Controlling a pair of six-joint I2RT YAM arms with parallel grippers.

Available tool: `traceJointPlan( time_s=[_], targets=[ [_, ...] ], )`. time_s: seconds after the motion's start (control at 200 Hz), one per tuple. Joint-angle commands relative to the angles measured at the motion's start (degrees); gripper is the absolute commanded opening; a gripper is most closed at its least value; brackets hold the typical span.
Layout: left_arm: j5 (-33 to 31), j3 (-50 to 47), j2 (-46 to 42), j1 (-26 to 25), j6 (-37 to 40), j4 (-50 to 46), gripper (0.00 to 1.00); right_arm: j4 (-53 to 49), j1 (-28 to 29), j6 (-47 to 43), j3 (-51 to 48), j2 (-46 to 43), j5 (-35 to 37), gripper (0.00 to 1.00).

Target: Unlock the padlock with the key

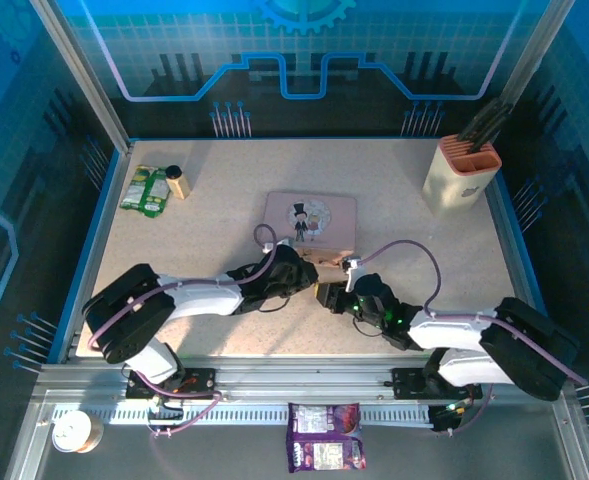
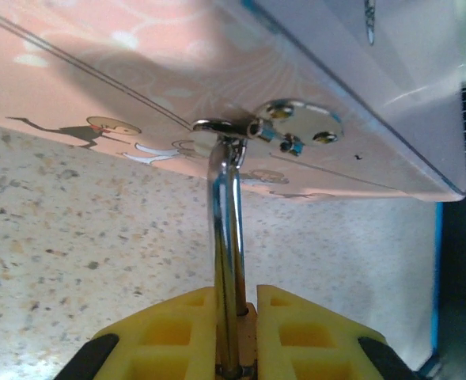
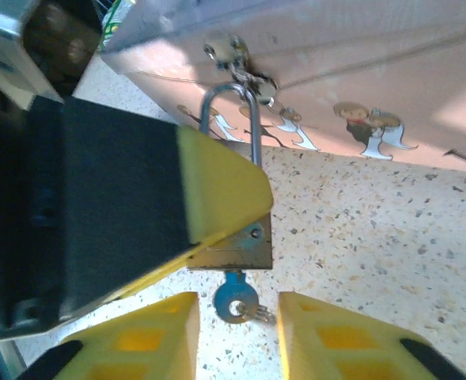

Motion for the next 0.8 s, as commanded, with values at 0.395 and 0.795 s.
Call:
traceJointPlan(
  time_s=[0.395,0.795],
  targets=[
    [-6.6,8.2,1.8,0.1,14.1,-19.4,0.00,-35.9,-7.5,-2.9,3.7,-21.8,-4.4,0.65],
    [-13.7,13.7,7.0,-2.7,15.9,-30.0,0.00,-40.2,-9.4,0.6,5.5,-20.3,-5.5,0.70]
  ],
)
